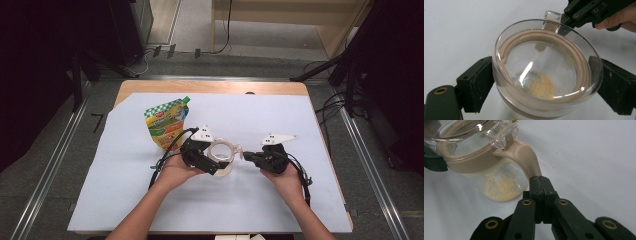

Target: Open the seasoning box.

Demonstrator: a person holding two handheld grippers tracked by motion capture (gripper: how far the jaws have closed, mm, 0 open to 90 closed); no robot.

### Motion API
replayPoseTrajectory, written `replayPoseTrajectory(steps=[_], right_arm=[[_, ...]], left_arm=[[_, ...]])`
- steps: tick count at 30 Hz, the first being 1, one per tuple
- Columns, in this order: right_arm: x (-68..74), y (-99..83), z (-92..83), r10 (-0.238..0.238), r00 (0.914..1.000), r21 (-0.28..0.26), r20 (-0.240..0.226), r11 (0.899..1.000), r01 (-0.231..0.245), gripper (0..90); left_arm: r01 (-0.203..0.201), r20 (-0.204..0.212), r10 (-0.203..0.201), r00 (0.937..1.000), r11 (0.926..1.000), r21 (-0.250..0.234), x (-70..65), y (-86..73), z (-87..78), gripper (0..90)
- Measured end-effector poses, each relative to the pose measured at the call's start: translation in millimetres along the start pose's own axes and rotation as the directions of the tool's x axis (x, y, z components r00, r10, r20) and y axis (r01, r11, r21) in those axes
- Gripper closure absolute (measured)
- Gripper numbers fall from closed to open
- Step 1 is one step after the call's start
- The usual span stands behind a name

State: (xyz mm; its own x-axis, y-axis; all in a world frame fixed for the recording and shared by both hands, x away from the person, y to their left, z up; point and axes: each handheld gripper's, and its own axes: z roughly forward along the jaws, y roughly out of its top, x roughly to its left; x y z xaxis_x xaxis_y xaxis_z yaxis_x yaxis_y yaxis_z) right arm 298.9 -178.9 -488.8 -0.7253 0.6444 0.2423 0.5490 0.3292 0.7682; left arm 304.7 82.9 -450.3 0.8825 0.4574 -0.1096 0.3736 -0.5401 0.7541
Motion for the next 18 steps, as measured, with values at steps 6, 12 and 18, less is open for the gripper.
replayPoseTrajectory(steps=[6,12,18], right_arm=[[0.2,0.1,0.1,0.001,1.0000,-0.002,0.001,1.000,-0.001,90.0],[0.5,0.0,0.1,0.002,1.0000,-0.003,0.002,1.000,-0.002,90.0],[0.8,0.0,0.3,0.001,1.0000,-0.003,0.000,1.000,-0.001,90.0]], left_arm=[[0.002,-0.004,-0.002,1.0000,1.0000,-0.002,-0.3,2.3,-1.5,10.0],[0.014,0.007,-0.014,0.9999,0.9999,0.004,1.4,3.7,-1.8,9.7],[0.007,-0.001,-0.007,1.0000,0.9999,-0.013,0.1,7.4,-5.4,9.8]])
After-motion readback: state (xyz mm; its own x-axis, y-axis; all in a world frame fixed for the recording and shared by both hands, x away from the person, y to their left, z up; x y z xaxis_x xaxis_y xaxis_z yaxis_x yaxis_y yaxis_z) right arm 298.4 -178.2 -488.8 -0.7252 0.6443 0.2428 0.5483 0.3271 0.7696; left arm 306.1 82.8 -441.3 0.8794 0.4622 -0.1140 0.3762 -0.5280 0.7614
